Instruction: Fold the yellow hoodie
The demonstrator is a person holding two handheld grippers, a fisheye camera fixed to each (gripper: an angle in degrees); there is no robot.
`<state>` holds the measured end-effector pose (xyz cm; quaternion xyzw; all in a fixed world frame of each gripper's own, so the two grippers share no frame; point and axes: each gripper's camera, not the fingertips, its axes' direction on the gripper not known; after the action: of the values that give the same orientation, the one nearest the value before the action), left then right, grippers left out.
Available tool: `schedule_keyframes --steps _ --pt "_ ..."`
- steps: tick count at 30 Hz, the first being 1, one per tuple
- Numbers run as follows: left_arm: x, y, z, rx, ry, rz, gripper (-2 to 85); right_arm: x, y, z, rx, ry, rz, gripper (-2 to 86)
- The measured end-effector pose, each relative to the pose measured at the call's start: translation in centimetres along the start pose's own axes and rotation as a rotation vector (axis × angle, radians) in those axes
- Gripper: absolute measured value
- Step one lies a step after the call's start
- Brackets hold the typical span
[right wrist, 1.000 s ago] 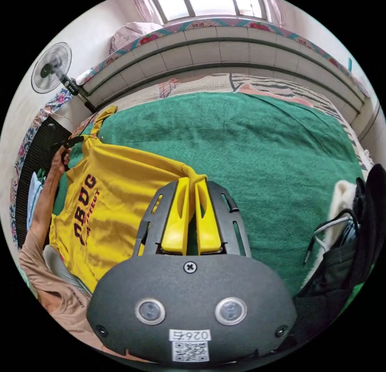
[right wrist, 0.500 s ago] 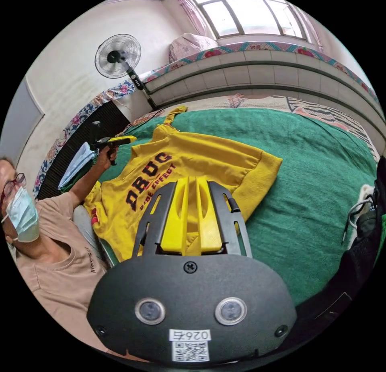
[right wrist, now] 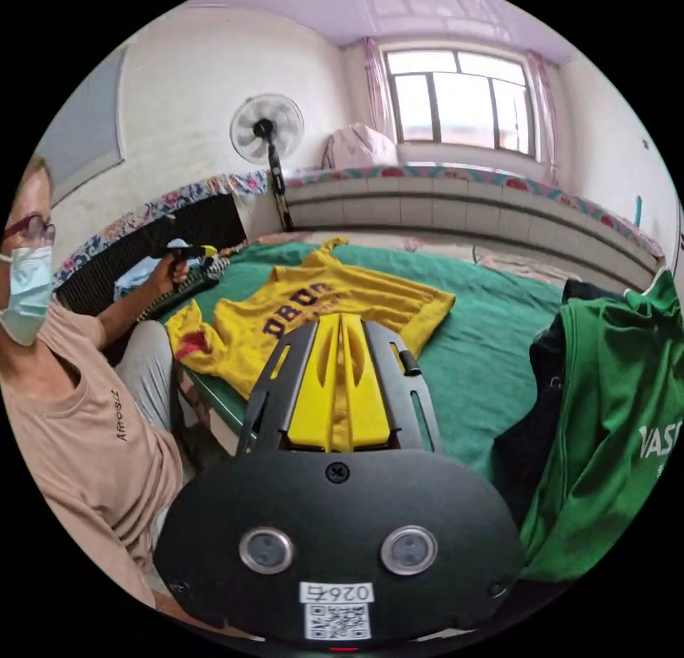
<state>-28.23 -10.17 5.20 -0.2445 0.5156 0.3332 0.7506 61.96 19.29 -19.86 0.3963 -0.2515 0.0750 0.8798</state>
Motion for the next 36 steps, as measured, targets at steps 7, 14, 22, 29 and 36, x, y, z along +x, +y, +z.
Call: schedule_keyframes --steps 7,14,22,29,36 --pt "14.8 13.4 -14.5 0.888 0.052 0.323 -0.8 -13.8 -2.7 -8.8 0.719 -0.417 -0.098 -1.0" --pt "12.3 22.6 -14.4 0.411 -0.451 0.012 8.1 -35.9 -13.7 6.0 0.193 -0.463 -0.294 -0.8" --pt "3.2 31.3 -15.3 0.328 -0.296 -0.4 16.9 -60.4 -19.4 23.9 -0.14 -0.395 -0.505 7.1" --pt "5.7 32.3 -17.4 0.442 -0.378 -0.277 18.2 -69.7 -24.0 42.0 -0.466 -0.108 -0.656 2.9" --pt "6.4 30.7 -17.0 0.423 -0.35 -0.129 17.2 -58.1 -28.1 30.5 -0.303 -0.851 -0.574 -1.5"
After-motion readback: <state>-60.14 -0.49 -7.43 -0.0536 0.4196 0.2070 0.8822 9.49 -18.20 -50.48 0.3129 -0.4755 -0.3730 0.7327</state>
